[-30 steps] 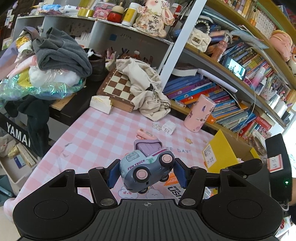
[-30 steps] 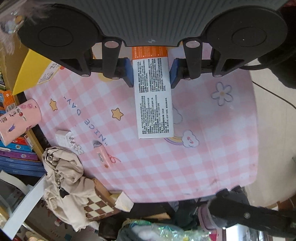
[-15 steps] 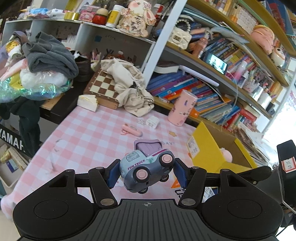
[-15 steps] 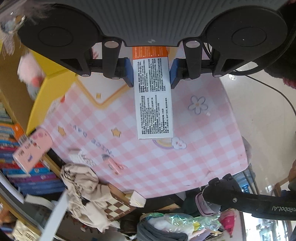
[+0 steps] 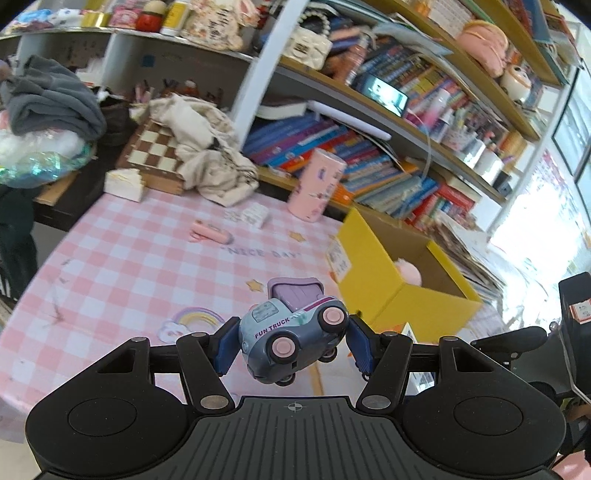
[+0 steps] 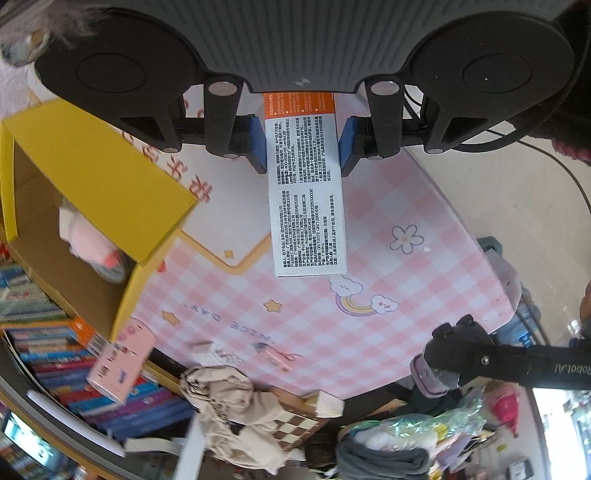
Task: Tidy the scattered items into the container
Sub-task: 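Lift and carry the usmile box and toy truck with both tools toward the yellow box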
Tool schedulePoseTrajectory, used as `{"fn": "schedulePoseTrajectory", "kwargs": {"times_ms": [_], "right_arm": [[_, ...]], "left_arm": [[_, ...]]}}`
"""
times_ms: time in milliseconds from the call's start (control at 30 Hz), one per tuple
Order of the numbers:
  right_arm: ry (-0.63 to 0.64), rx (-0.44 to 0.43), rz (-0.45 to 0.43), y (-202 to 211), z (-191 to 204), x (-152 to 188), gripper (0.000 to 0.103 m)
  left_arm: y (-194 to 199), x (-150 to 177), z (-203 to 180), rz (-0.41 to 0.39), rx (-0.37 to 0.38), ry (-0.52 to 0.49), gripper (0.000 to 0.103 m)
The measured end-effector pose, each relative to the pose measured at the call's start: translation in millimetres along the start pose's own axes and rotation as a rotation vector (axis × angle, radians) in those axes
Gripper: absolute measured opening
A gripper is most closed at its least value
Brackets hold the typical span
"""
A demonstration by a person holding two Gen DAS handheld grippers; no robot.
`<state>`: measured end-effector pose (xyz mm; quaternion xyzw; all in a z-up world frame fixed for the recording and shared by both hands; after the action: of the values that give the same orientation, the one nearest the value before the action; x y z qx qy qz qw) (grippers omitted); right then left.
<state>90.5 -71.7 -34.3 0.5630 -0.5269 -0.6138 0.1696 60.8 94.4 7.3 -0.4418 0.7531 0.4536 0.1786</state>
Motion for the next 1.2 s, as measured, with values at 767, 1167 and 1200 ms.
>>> {"fn": "schedulePoseTrajectory", "kwargs": {"times_ms": [767,1167,1200], "right_arm": [[-0.396,0.174,0.008,45.8,-50.3,98.8,0.037],[-0.481,0.237,-0.005,62.0,-80.4,130.4,0.037],[-0.485,0.241,-0.007,63.2,-83.7,131.9,0.037]], "left_arm": [[-42.9,43.2,-84.7,0.161,0.154,-0.145,0.060],[-63.5,50.0,-127.4,0.196,0.197,-0.212,0.060],[-65.8,49.9,-131.2,0.199,0.201,-0.218,0.060]]}}
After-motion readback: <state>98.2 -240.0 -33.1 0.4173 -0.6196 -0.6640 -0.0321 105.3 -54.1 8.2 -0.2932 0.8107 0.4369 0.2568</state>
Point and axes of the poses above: each gripper's, at about its wrist camera, not at the fingertips, and y roughly against the way its jaws point, z to its left, x to its underside, the point moved 10 cm from there along -y, roughly the way its jaws point, and after that the axes turned 10 degrees about y, right-handed, at the moved point
